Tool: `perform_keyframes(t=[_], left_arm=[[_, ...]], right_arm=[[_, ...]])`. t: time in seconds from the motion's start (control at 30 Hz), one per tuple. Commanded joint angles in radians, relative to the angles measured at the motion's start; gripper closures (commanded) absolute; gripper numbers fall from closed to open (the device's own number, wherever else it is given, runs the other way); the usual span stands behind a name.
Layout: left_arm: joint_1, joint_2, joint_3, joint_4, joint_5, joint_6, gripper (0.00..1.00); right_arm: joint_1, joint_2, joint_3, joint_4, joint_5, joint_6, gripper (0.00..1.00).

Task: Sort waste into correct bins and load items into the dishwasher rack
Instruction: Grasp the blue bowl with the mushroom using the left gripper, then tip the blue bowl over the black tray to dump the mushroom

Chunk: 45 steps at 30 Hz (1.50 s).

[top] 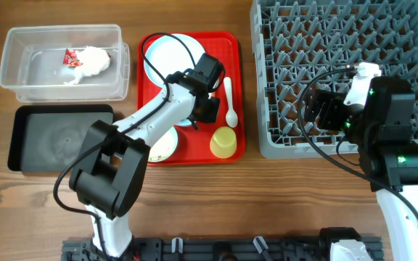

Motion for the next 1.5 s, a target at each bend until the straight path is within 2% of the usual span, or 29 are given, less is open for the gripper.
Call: perform_keyframes(t=[0.0, 0.07, 0.4, 0.63, 0.8, 0.9, 1.07, 1.3, 1.47], left_arm=[[-0.002, 0.008, -0.008, 0.006, -0.044, 0.004, 0.93], [-0.002, 0.008, -0.008, 0.006, -0.067, 0.004, 0.96], [-0.002, -0.017, 0.031, 0.0, -0.073, 0.003, 0.96], [0.006, -0.132, 0.16, -0.058, -0.072, 0.003, 0.96], [0.044, -0.235, 0.185, -0.11, -0.043, -0.027, 0.96], [0.112, -0.299, 0.185, -0.198, 0.049, -0.074, 0.96], [0.299, -0.352, 0.185, -0.381, 0.224, -0.074, 0.96], [0.587, -0.359, 0.175, -0.545, 0.351, 0.082, 0.96], [0.761, -0.359, 0.11, -0.528, 0.476, 0.148, 0.96]], right_arm=[[0.0, 0.005, 0.018, 0.002, 0.016, 0.012, 0.03], [0.0, 0.005, 0.018, 0.002, 0.016, 0.011, 0.03], [0.0, 0.005, 0.018, 0.003, 0.016, 0.013, 0.03], [0.0, 0.005, 0.018, 0.005, 0.016, 0.014, 0.03], [0.0, 0.005, 0.018, 0.006, 0.016, 0.014, 0.03], [0.0, 0.005, 0.018, 0.006, 0.016, 0.014, 0.03], [0.0, 0.005, 0.018, 0.005, 0.016, 0.014, 0.03], [0.0, 0.005, 0.018, 0.011, 0.016, 0.014, 0.03], [0.0, 0.005, 0.018, 0.01, 0.016, 0.014, 0.03]])
